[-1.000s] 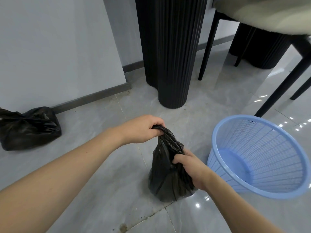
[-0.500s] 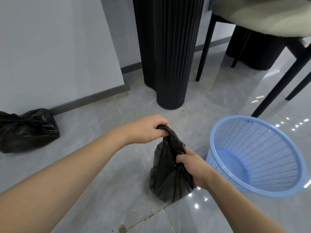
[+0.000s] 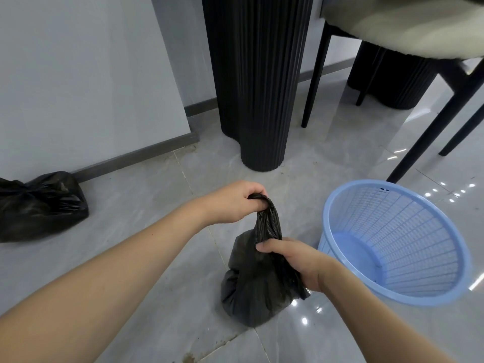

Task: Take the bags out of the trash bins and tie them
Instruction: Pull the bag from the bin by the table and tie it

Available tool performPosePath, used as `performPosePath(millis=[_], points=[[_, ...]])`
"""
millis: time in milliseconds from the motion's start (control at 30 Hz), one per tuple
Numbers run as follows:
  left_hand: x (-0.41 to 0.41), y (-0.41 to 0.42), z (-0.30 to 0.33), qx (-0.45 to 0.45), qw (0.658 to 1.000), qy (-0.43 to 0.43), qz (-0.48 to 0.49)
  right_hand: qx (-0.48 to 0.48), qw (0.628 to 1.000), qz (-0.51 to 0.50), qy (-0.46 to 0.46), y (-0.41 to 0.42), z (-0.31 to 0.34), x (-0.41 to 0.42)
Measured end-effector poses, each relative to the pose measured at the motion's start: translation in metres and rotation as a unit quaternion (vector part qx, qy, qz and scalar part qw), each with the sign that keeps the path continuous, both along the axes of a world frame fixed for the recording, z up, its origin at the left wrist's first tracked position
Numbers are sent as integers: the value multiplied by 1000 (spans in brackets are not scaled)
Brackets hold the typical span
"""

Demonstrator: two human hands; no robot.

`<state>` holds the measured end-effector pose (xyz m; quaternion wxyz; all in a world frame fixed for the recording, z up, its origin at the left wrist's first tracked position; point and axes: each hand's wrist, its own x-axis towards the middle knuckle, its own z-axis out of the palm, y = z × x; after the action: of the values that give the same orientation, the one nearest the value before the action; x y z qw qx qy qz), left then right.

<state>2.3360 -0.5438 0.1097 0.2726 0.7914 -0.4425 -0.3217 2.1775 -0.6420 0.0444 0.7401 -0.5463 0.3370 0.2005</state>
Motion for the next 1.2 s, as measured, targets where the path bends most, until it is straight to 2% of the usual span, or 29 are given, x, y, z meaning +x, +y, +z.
performPosePath(millis=[100,233,333,433,500,600,733,800,1000,1200], points=[[1,-3,1,10,999,-6,32,-53,998,-34,0,0,-1,2],[9,-3,9,86,995,-17,46,-52,996,-62,-30,2,1,3],[12,2,24,116,992,-37,34,19,994,-102,-31,1,4,2],[10,6,40,123,992,32,-3,101,981,-157,-52,-1,6,5],[8,5,47,126,991,31,-21,158,964,-201,-73,0,9,8],[5,2,53,127,992,10,-23,156,952,-250,-84,-1,10,9],[2,0,58,135,988,57,-39,207,922,-286,-158,0,10,9],[0,-3,59,129,989,62,-42,203,923,-289,-151,2,8,10],[-1,-15,62,64,998,-15,-19,105,976,-182,-60,11,3,6],[2,-19,50,29,998,-51,-11,20,994,30,-99,12,9,1]])
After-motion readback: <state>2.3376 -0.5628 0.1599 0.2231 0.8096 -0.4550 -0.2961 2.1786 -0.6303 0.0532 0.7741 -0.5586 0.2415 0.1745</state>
